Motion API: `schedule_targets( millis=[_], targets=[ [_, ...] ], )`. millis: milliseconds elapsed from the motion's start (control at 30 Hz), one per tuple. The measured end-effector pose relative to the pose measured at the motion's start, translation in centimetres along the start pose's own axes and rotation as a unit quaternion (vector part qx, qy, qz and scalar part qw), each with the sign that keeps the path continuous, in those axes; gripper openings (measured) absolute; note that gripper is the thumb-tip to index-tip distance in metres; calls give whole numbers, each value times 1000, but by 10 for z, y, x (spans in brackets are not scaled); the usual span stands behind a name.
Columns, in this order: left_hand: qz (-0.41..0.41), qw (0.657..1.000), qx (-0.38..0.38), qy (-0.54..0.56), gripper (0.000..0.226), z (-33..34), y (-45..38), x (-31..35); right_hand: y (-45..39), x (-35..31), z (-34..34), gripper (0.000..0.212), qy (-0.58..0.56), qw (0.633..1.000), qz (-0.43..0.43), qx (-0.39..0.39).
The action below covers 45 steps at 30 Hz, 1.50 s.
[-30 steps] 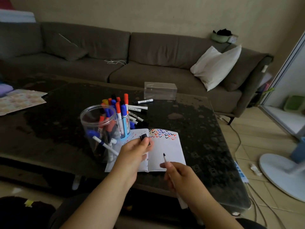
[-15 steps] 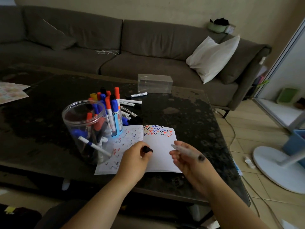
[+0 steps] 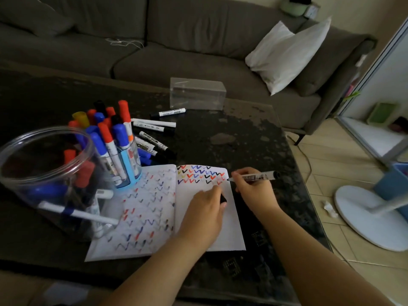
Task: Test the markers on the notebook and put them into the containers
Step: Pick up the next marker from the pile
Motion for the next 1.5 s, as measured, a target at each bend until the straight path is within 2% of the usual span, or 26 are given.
schedule_targets(
  millis=[133,333,633,833,933,1033,1133,1233,1300,1333,1400,1433,1500],
  targets=[
    [17,999,31,7,22,10,1,-9,-14,12,7,16,-24,999,9,25],
    [43,997,64,11,18,12,3,-9,-13,14,11,21,-24,999,-27,24],
    [50,996,70,8,19,13,3,-10,-15,15,15,20,-11,1000,-27,-1],
    [44,996,74,9,19,14,2,-12,-18,19,12,25,-4,999,-29,34],
    [34,997,63,7,20,14,2,-13,-18,19,11,21,-3,999,-22,43],
    [0,999,39,24,19,12,1,-14,-17,19,8,17,-34,999,19,32],
    [-78,990,10,117,12,5,-1,-13,-12,14,0,17,-90,992,82,13],
    [-199,935,45,289,9,-12,-1,-20,3,-3,-14,15,-132,988,80,-19],
    [-271,869,71,407,7,-27,6,-23,21,-21,-22,14,-169,983,38,-66],
    [-295,824,75,478,9,-35,13,-21,32,-29,-25,17,-188,978,19,-85],
    [-307,742,77,591,12,-51,27,-16,53,-44,-29,23,-216,971,-1,-106],
    [-300,721,76,619,13,-59,35,-13,64,-52,-29,25,-227,968,-7,-111],
    [-277,709,65,646,16,-73,50,-6,83,-64,-28,24,-246,962,-14,-119]
  ],
)
Point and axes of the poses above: each hand's wrist, its own y-axis away from the middle knuckle, its own z-axis out of the palm, x = y × z, the point moved 4 cm from there along -y, towards the middle knuckle, and after that the axes turned 3 degrees about y, right-handed, at the moved point
